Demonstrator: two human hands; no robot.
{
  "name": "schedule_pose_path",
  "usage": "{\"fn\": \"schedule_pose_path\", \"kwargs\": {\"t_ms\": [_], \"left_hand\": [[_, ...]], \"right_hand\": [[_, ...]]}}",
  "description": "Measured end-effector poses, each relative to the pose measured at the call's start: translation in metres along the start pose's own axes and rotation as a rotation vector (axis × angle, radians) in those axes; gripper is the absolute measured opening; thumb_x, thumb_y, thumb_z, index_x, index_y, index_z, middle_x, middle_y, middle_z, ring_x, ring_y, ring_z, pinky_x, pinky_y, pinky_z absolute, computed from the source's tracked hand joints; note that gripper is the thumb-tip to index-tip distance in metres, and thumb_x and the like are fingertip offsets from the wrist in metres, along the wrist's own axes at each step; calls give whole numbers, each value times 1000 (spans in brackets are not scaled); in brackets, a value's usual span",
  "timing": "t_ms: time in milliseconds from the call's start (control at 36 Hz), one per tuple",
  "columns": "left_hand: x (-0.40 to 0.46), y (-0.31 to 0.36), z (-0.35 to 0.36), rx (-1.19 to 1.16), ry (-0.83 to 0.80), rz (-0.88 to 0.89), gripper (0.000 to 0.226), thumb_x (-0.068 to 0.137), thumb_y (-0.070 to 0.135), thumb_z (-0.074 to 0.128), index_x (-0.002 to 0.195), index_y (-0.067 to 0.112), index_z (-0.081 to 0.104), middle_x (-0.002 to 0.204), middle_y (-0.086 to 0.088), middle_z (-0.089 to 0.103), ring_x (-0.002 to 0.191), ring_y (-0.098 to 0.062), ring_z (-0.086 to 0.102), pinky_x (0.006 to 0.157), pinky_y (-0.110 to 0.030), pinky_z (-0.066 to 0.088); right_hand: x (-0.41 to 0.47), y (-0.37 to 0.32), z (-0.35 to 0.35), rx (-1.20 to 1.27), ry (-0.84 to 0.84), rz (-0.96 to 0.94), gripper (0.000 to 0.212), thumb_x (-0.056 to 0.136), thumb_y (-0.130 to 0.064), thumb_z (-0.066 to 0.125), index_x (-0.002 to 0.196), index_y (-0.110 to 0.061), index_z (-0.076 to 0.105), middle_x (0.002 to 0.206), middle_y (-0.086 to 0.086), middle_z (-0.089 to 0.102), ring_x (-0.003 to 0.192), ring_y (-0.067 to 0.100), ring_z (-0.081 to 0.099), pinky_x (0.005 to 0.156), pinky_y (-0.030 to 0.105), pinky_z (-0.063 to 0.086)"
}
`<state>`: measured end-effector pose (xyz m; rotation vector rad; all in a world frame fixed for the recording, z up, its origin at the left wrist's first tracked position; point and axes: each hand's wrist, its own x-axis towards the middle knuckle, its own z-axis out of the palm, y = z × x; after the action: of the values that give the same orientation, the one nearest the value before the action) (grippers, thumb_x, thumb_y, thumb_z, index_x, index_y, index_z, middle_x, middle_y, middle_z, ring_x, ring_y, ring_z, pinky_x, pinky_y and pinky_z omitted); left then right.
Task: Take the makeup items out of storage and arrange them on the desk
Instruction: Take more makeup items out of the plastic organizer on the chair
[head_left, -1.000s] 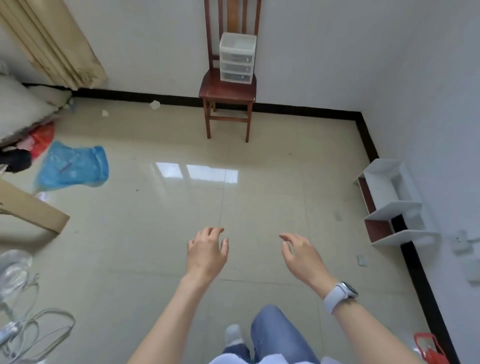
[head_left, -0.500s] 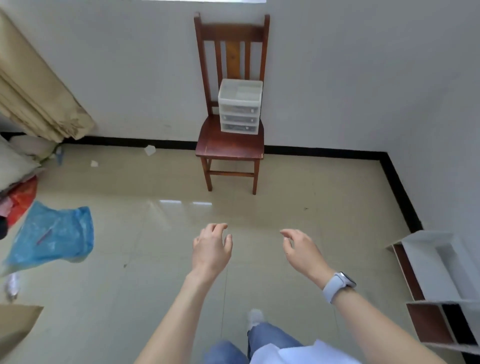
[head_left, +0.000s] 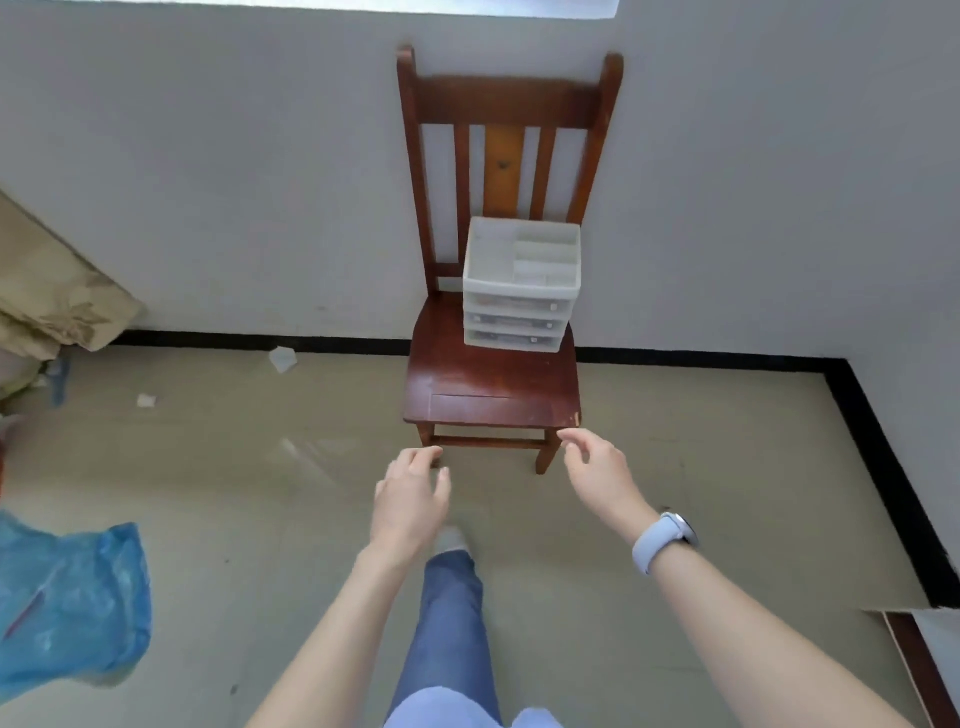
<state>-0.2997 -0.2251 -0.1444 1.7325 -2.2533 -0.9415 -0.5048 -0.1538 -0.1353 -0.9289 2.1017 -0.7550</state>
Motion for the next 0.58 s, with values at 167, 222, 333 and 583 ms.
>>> {"fn": "schedule_pose_path", "kwargs": {"t_ms": [167, 222, 333, 583], "left_hand": [[133, 2, -26, 49, -65, 83, 35, 94, 16, 48, 128, 11, 53, 129, -5, 53, 119, -24, 49, 99, -38, 39], [170, 6, -26, 65, -84, 112, 36, 95, 16, 47, 130, 11, 51, 131, -4, 51, 120, -24, 48, 99, -38, 39], [239, 12, -10, 65, -111, 184, 43, 95, 16, 46, 137, 13, 44, 142, -3, 41, 127, -22, 41, 101, -41, 38], [345, 9, 49, 288, -146, 434, 64, 89, 16, 53, 147, 15, 26, 157, -7, 15, 144, -29, 12, 99, -49, 38]], "right_hand": [[117, -32, 19, 482, 42, 350, 30, 95, -4, 39, 123, -7, 52, 116, 14, 62, 106, 24, 58, 91, 33, 46], [151, -35, 23, 663, 70, 462, 33, 95, -3, 40, 126, -7, 48, 112, 12, 62, 107, 25, 58, 90, 36, 48], [222, -31, 37, 957, 98, 577, 36, 97, -2, 33, 131, -6, 44, 111, 11, 61, 104, 25, 59, 87, 36, 49], [354, -18, 76, 1303, 131, 642, 29, 93, 0, 44, 120, -9, 50, 109, 7, 59, 99, 23, 58, 76, 35, 49]]}}
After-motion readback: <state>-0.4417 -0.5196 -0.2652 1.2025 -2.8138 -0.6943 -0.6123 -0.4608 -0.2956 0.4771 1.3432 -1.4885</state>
